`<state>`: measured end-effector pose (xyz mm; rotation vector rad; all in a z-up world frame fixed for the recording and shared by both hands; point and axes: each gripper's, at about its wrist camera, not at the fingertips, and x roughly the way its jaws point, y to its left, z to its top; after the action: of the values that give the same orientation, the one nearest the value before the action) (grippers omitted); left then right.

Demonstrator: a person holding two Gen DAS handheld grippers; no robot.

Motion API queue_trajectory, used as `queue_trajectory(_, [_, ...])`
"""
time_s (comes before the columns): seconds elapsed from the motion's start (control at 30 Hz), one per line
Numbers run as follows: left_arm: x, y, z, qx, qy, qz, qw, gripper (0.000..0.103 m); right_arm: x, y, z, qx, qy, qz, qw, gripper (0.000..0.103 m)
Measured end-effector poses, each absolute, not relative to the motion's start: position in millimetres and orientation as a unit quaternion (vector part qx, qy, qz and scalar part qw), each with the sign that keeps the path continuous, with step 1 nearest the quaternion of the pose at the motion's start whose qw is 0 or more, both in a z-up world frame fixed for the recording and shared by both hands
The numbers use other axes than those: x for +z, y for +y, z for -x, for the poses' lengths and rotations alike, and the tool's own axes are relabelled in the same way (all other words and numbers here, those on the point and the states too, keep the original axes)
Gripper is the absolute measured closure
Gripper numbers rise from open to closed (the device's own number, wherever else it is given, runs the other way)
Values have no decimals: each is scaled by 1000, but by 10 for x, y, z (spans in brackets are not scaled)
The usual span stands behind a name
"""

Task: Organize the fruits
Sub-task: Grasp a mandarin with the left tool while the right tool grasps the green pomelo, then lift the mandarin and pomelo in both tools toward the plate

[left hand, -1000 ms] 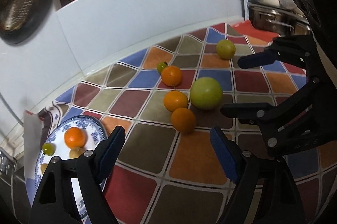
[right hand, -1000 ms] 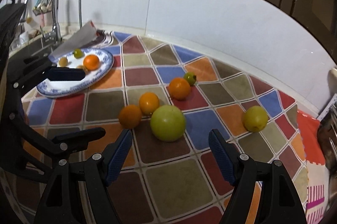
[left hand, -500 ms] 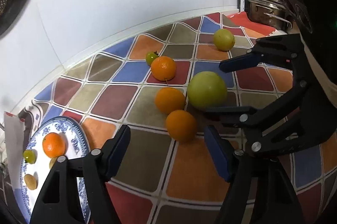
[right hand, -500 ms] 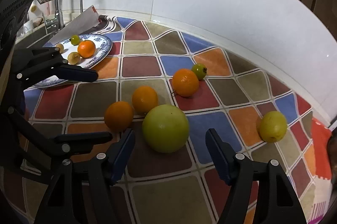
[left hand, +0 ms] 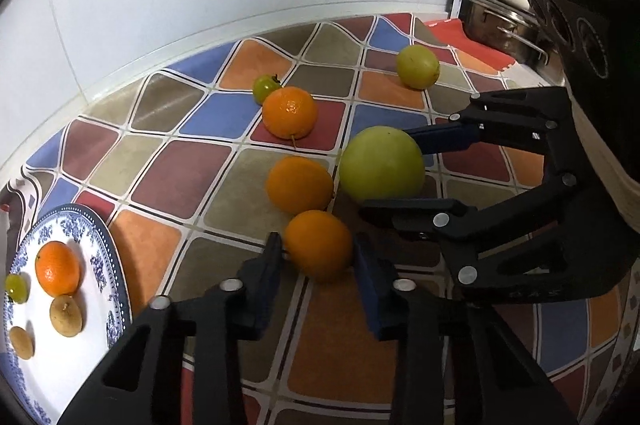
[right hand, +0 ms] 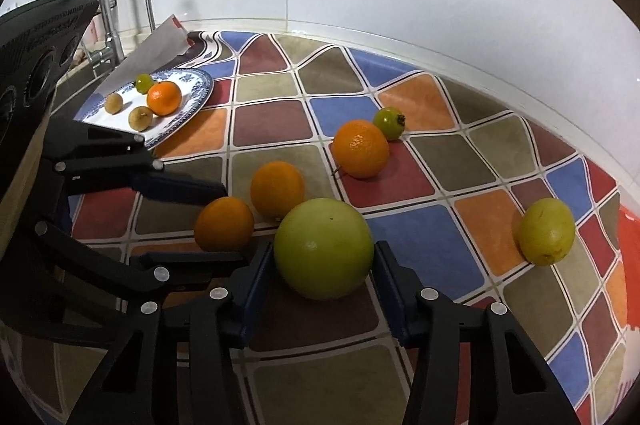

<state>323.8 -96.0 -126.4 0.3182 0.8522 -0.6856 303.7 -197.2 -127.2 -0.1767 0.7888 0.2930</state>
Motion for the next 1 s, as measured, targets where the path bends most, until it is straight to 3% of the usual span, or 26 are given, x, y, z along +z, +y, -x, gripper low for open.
queue_trajectory(1.0, [-656,-389,-2670,-243,343,-69,905,69,-708,-1803,-2477,104,330,40,937,53])
